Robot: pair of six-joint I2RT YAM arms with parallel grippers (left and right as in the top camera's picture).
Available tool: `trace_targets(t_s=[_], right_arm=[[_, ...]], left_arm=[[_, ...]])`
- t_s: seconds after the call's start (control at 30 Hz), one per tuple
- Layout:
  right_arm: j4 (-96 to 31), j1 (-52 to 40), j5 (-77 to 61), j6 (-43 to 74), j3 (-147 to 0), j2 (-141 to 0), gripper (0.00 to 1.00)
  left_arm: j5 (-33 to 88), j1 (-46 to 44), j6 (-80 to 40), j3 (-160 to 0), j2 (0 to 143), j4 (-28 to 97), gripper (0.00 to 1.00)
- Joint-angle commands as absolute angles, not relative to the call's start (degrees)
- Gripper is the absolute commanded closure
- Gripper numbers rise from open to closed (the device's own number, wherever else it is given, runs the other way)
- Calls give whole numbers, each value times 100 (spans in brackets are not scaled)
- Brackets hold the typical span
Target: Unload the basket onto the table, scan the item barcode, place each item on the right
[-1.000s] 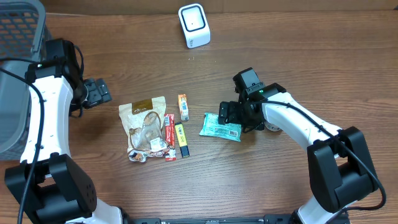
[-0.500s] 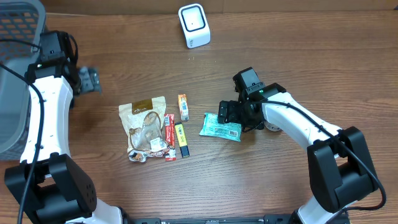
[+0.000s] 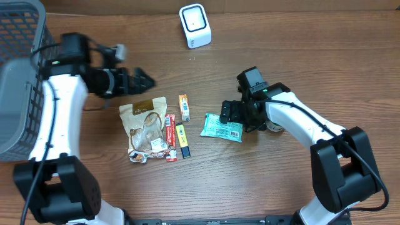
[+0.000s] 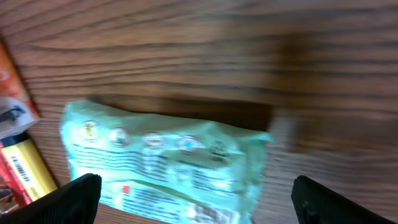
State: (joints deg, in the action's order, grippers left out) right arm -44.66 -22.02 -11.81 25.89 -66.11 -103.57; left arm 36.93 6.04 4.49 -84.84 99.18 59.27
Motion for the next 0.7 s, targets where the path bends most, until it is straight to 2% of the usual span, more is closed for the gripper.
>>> trace_targets(t_s=[0.0, 0.03, 0.1, 0.13, 0.33, 0.47, 0.67], right_arm=[[-4565, -1953, -1387, 2504, -6687, -10361, 0], [-4626, -1885, -1433, 2504, -6687, -10361, 0], [-4709, -1787, -1492, 2499, -6687, -10361, 0], [-4731, -1750, -1549, 2421, -6687, -10361, 0], [-4797, -1723, -1667, 2226, -6681, -10361, 3], [-4799, -1723, -1664, 2224, -6628, -10361, 3], [-4740, -1723, -1712, 2224, -6423, -10361, 10]], left_arm=[[4462, 40, 899, -8484, 9933, 5955, 21], [4456, -117, 674, -8484, 9933, 5931, 35], [4248, -502, 143, -8484, 9933, 5841, 77], [3924, -742, -178, -8484, 9933, 5784, 95], [1238, -2220, -1826, -8484, 10079, 5443, 96], [644, -2919, -2311, -8484, 10460, 5251, 96], [707, -3297, -2456, -8484, 11255, 5028, 96]])
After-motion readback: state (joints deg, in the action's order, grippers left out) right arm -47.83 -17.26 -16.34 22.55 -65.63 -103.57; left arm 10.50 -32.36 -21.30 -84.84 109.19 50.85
